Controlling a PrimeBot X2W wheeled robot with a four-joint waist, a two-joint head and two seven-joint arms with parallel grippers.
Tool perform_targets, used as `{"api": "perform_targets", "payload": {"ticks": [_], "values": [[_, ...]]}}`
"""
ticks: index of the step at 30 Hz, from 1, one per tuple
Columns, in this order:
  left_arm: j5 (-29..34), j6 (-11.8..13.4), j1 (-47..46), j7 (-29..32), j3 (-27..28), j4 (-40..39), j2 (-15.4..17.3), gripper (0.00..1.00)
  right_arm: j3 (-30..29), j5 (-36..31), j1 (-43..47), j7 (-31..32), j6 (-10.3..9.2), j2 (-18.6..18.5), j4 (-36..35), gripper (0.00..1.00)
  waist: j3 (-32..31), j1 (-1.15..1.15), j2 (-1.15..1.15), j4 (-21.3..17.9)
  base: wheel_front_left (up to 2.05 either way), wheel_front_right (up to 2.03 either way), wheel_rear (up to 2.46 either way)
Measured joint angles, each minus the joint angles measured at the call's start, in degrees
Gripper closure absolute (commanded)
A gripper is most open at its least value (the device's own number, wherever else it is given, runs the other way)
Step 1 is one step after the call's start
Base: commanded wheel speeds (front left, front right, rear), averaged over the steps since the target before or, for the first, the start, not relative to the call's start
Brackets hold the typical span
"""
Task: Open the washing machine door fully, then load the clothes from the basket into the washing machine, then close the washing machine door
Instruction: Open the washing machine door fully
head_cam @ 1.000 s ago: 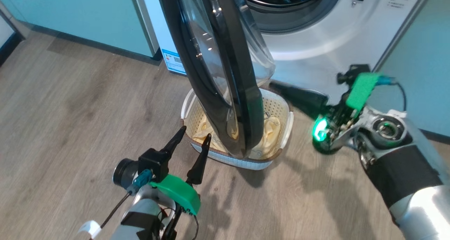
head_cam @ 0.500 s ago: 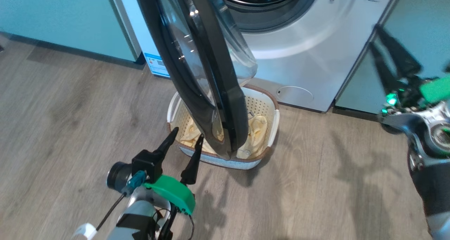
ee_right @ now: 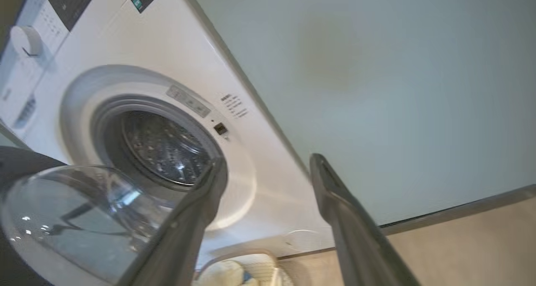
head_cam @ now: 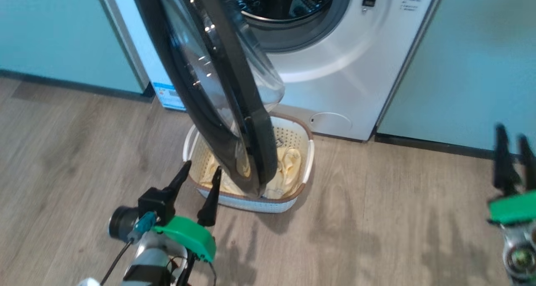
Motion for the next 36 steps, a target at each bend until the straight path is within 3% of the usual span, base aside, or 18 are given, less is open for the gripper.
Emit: {"api": "perform_targets", "payload": {"ticks": [1,5,8,14,18,36], "values": [[0.0,0.0,0.3,0.0,0.2,0.0,0.1,0.0,-1.6,-5.4,1.9,0.0,0.0,0.2,0.0,0.0,-0.3,0.0,0.0,-0.3,0.0,0.0,0.0],[0.4,0.0,1.6,0.0,1.4,-0.1,0.3,0.0,-11.3,-19.6,10.1,-0.1,0.0,6.8,-6.7,0.0,-1.4,0.0,0.0,-1.6,0.0,0.0,0.0],[0.4,0.0,2.3,0.0,2.2,-0.2,0.4,0.0,-13.1,-28.6,16.2,-0.1,0.01,10.4,-11.6,0.0,-2.1,0.0,0.0,-2.6,0.0,0.0,0.0],[0.4,0.0,2.7,0.0,3.3,-0.2,0.6,0.0,-14.0,-40.0,23.5,-0.1,0.01,11.3,-17.9,0.0,-2.8,0.0,0.0,-4.0,0.0,0.0,0.0],[0.4,0.0,2.7,0.0,3.9,-0.2,0.7,0.0,-13.9,-43.0,26.0,-0.1,0.01,11.7,-20.1,0.0,-3.2,0.0,0.0,-4.2,0.0,0.0,0.0],[0.9,-0.3,4.0,0.0,5.5,-0.2,0.6,0.0,-13.1,-43.0,29.1,-0.1,0.01,12.0,-21.2,0.0,-3.7,0.0,0.0,-5.2,0.0,0.0,0.0]]}}
